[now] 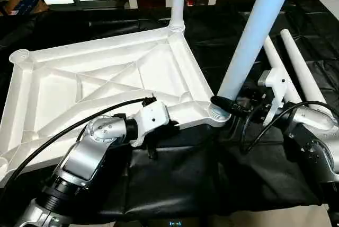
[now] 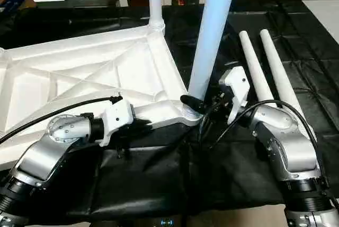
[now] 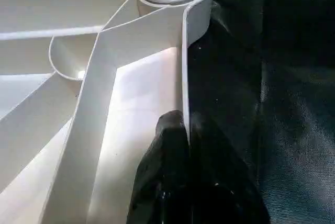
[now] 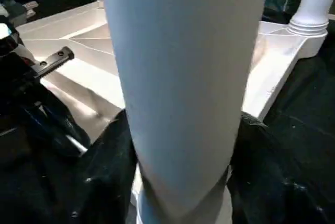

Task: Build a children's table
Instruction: Rotate leg to tighten

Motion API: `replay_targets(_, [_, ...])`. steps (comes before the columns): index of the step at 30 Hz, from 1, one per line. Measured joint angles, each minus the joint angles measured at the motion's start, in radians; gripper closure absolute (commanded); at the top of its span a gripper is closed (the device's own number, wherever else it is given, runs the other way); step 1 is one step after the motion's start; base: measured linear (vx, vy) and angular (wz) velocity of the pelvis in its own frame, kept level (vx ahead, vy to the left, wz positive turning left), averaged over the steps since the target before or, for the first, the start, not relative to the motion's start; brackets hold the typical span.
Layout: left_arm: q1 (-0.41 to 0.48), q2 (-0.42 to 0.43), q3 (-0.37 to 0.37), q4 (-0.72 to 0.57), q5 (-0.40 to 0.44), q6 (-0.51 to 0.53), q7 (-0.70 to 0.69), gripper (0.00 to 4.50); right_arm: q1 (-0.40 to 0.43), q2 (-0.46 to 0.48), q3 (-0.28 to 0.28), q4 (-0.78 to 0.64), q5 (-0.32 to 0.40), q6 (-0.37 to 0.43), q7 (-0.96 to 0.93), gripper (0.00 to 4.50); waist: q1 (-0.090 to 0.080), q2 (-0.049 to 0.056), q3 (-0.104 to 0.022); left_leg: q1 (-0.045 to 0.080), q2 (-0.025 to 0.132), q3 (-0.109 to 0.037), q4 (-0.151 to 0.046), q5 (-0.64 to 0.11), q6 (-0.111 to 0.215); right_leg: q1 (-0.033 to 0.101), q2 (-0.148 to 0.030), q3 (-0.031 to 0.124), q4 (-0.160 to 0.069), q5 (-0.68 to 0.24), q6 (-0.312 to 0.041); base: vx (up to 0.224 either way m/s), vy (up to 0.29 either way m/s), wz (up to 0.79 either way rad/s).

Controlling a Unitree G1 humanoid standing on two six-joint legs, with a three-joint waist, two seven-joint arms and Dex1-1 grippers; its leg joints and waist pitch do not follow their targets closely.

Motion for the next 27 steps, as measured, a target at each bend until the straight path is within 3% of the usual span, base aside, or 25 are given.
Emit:
replay_targets(10, [0.005,0.007,0.002,-0.003,-0.005,0.003,0.007,4.50,0.000,0.028,0.003,-0.017,-0.021,0.031,-0.049,2.55,-0.004,0.000,0.000,0.001,0.001,0.000,0.001,0.002,0.004,0.000,0.001,0.000,0.002,0.000,0.000,0.000,0.000,0.00])
replay_targets(11, [0.004,0.004,0.002,0.002,-0.002,0.005,0.016,4.50,-0.003,0.048,0.003,-0.016,-0.028,0.038,-0.080,2.55,-0.006,-0.001,-0.001,0.002,0.001,0.000,0.002,0.003,0.004,0.001,0.001,0.000,0.002,0.000,0.000,0.000,0.000,0.00])
replay_targets(14, [-0.048,-0.059,0.001,0.063,0.043,0.063,0.099,4.50,-0.068,0.227,-0.006,0.045,-0.101,0.053,-0.374,2.57,-0.028,-0.007,-0.002,0.004,0.001,-0.002,0.004,0.003,-0.006,0.001,0.001,-0.001,0.002,0.003,-0.003,-0.018,0.000,-0.02])
replay_targets(16, [-0.063,-0.092,-0.005,0.075,0.064,0.091,0.139,4.50,-0.091,0.268,-0.007,0.073,-0.121,0.053,-0.469,2.57,-0.032,-0.010,-0.003,0.004,0.000,-0.002,0.004,0.003,-0.007,0.002,0.001,0.000,0.001,0.001,0.000,-0.053,0.007,-0.02])
replay_targets(22, [-0.141,-0.219,-0.008,0.170,0.120,0.158,0.258,4.50,-0.210,0.434,-0.026,0.299,-0.210,-0.093,-0.744,2.57,-0.046,-0.019,-0.008,0.006,-0.002,-0.004,0.004,0.004,-0.009,0.002,0.001,0.000,-0.001,0.000,0.002,0.000,0.000,0.00])
replay_targets(26, [-0.141,-0.209,-0.012,0.177,0.124,0.137,0.263,4.50,-0.221,0.410,-0.024,0.325,-0.217,-0.122,-0.665,2.57,-0.049,-0.021,-0.008,0.005,-0.002,-0.007,0.002,0.004,-0.009,0.001,0.001,-0.002,-0.004,0.000,0.002,0.000,0.000,0.00])
replay_targets(27, [-0.133,-0.194,-0.017,0.165,0.121,0.126,0.254,4.50,-0.209,0.387,-0.019,0.311,-0.214,-0.123,-0.621,2.22,-0.048,-0.021,-0.008,0.004,-0.002,-0.007,0.000,0.004,-0.009,0.001,0.001,-0.002,-0.005,0.000,0.003,0.000,0.000,0.00])
